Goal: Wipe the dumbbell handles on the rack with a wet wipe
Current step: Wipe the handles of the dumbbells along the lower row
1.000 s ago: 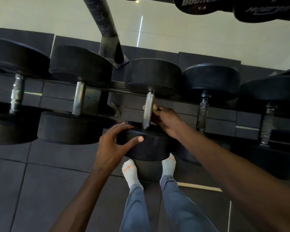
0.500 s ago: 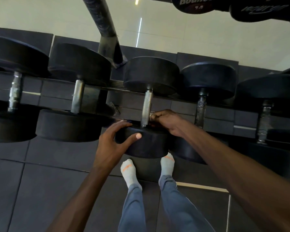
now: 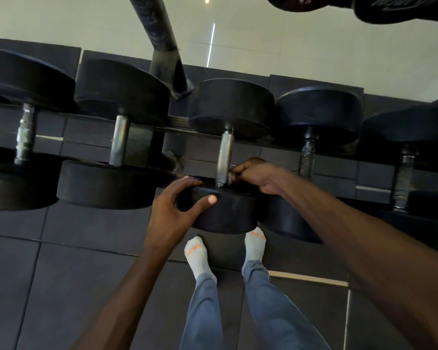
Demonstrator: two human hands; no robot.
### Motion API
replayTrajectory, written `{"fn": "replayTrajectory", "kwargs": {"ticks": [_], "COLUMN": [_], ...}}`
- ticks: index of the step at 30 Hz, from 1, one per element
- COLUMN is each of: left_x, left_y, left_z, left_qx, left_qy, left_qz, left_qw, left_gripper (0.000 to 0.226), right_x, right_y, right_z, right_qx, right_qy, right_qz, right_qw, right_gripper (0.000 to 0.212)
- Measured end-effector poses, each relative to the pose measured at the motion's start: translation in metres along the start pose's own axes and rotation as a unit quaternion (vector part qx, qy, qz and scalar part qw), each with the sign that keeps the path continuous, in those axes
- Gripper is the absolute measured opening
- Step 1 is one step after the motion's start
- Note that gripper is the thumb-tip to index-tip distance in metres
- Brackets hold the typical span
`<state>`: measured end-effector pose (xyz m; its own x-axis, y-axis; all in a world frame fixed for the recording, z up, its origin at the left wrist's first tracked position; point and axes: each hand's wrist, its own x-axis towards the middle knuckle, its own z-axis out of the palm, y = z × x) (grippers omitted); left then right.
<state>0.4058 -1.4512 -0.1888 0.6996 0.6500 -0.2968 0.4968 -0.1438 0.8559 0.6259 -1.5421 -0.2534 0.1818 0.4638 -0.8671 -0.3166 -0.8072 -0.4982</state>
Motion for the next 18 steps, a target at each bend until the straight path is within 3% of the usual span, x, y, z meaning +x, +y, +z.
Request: {"fn": "replayTrajectory", "kwargs": {"ticks": [3, 8, 14, 18], "left_x": [0.000, 0.000, 0.001, 0.001], "left_y": [0.000, -0.002, -0.003, -0.002], "left_z": [-0.001, -0.003, -0.003, -0.003], "left_qx": [0.003, 0.008, 0.009, 0.003], "left_qy": [-0.003, -0.011, -0.014, -0.013], "left_qz": [0.000, 0.002, 0.002, 0.003], "left_qw": [1.000, 1.000, 1.000, 1.000], "left_gripper": [0.053, 0.058, 0.053, 0.052], "right_x": [0.000, -0.006, -0.004, -0.003], "right_y": [-0.001, -0.003, -0.008, -0.013], "right_z": [0.009, -0.006, 0.010, 0.008], "right_qx": [-0.036, -0.097, -0.128, -0.174], "right_qy": [0.001, 0.001, 0.017, -0.001], "right_qz": [0.006, -0.012, -0.009, -0.003], "right_qw": [0.999, 0.995, 0.992, 0.985], "right_gripper": [0.032, 0.015, 0.030, 0.025]}}
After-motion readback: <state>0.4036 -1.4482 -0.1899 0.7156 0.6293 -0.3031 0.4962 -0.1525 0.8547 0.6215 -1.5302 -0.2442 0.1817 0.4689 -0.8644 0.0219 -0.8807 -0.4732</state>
